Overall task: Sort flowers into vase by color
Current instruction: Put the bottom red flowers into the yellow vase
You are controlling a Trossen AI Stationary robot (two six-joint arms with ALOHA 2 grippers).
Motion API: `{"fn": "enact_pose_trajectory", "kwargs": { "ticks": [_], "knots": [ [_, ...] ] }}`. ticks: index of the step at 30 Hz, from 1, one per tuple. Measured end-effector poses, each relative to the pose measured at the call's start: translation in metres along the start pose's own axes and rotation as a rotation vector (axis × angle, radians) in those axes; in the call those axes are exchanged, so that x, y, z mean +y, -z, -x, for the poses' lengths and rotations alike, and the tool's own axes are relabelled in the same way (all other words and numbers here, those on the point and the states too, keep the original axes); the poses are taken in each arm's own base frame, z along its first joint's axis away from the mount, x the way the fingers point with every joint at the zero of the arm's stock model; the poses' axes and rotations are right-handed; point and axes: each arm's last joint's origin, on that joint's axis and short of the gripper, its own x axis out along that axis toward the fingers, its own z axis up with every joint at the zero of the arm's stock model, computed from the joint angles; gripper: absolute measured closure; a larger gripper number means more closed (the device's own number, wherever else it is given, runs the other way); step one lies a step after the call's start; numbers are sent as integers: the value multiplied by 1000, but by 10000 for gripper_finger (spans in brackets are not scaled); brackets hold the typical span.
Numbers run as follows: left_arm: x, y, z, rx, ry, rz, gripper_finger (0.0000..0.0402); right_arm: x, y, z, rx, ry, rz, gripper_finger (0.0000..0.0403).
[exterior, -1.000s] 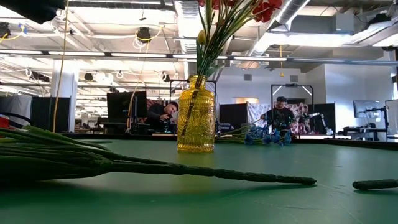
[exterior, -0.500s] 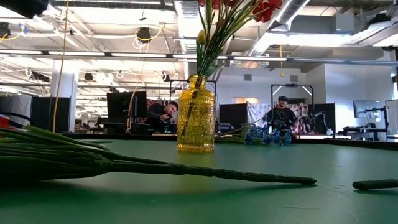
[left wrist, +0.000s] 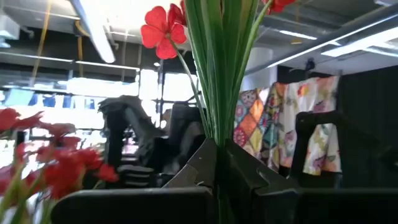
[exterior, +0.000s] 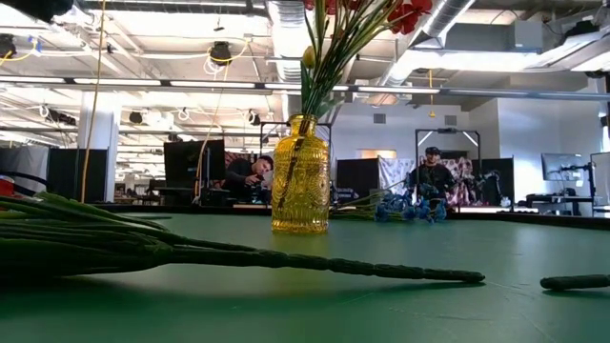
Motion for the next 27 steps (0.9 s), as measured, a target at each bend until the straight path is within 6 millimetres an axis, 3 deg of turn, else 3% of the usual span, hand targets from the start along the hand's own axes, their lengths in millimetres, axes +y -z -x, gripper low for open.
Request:
{"fn": "enact_pose_trajectory", "kwargs": {
  "ticks": [27],
  "knots": [
    [10,-6,-7,-20,-136,-55,401,-38,-22,-13,-161,118,-47,223]
  ]
}}
